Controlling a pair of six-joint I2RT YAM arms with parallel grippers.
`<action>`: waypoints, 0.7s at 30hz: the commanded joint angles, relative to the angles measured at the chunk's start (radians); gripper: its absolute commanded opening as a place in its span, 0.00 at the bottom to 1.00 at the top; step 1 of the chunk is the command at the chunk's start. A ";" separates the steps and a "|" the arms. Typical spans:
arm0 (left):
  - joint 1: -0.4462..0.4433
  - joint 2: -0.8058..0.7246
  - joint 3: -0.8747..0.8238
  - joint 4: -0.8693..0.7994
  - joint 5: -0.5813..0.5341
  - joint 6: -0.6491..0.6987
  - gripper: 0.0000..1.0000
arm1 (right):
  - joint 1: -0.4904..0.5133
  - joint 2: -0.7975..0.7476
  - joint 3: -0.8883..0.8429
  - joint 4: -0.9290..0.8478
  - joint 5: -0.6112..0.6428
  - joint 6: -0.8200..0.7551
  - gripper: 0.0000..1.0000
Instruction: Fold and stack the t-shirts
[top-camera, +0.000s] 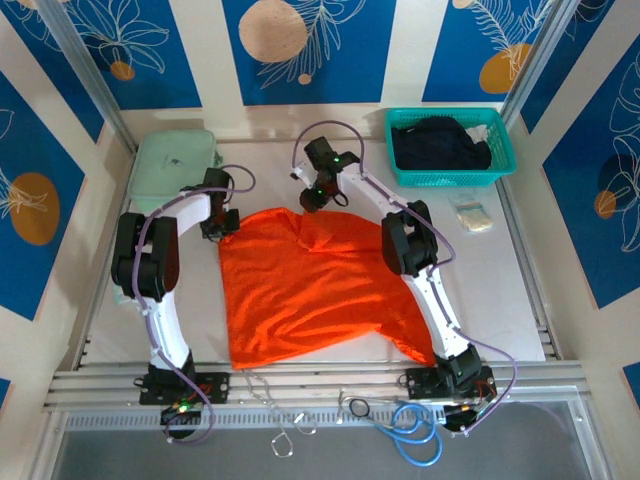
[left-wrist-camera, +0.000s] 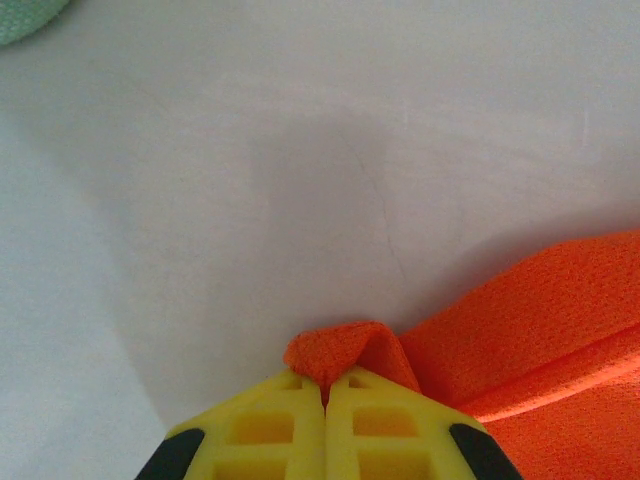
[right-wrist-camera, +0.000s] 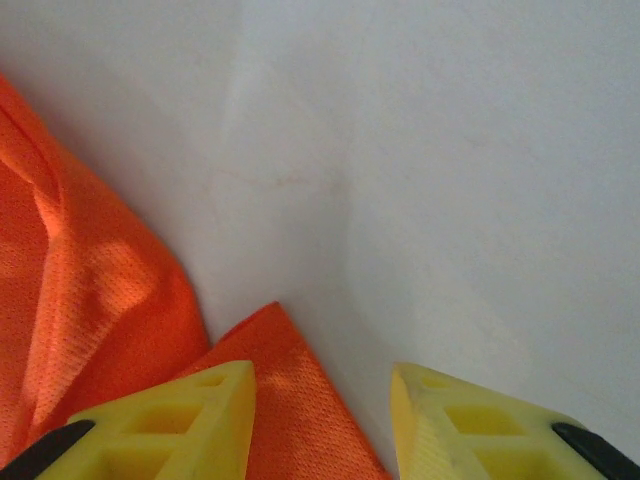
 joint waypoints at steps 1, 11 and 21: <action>-0.006 0.021 -0.002 -0.047 0.029 0.007 0.00 | 0.018 0.036 0.009 -0.020 -0.031 0.004 0.41; -0.006 0.030 -0.006 -0.043 0.025 0.012 0.00 | 0.008 0.166 0.122 -0.075 0.035 0.025 0.41; -0.006 0.037 -0.008 -0.043 0.022 0.019 0.00 | 0.028 0.197 0.142 -0.098 0.061 0.011 0.40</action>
